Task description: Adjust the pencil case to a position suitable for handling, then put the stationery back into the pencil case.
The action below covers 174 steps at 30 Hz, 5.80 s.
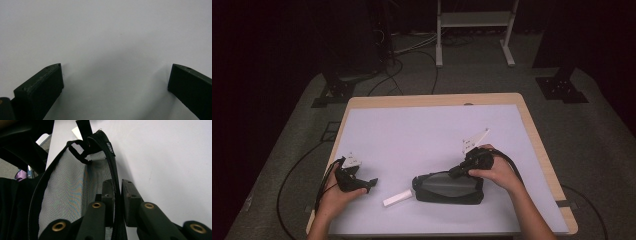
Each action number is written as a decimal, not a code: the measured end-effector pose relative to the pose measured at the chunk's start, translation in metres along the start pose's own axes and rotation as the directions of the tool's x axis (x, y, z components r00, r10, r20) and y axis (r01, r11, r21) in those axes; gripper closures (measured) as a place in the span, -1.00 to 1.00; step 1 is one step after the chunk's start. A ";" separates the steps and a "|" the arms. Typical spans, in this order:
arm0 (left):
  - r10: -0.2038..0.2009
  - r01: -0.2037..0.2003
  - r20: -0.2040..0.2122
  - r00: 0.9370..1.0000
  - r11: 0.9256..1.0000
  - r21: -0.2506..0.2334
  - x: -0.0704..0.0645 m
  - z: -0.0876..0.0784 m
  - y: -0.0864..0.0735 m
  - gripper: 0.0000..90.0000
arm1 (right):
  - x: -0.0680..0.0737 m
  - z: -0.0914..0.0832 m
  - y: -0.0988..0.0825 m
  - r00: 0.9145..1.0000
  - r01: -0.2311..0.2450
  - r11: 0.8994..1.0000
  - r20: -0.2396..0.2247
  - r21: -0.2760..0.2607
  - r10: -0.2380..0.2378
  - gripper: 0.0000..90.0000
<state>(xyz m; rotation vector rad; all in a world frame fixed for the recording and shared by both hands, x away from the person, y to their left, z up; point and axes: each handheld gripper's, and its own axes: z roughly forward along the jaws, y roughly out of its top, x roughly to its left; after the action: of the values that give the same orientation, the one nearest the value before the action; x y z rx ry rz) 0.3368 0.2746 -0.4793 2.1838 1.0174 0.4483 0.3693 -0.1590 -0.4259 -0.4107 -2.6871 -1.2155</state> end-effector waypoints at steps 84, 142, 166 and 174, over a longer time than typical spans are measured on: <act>0.005 -0.005 -0.003 1.000 1.000 -0.006 -0.001 -0.001 0.000 -0.99 | -0.032 -0.063 -0.107 0.682 -0.300 0.939 0.651 -0.168 0.334 -0.55; 0.203 -0.255 0.267 0.942 0.951 0.173 -0.098 -0.028 0.055 0.08 | -0.036 -0.059 -0.123 0.685 -0.283 0.931 0.631 -0.230 0.364 -0.63; 0.258 -0.355 0.306 0.916 0.877 0.324 -0.116 -0.010 0.052 0.35 | -0.036 -0.059 -0.123 0.685 -0.283 0.931 0.631 -0.230 0.364 -0.63; 0.266 -0.364 0.300 0.916 0.864 0.346 -0.116 -0.007 0.052 0.46 | -0.036 -0.059 -0.123 0.685 -0.283 0.931 0.631 -0.230 0.364 -0.63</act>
<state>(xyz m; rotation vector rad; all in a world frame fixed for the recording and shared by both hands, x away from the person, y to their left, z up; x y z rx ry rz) 0.2870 0.1641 -0.4408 2.7114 0.6507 0.1125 0.3672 -0.2875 -0.4837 -1.5458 -2.8706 -1.2855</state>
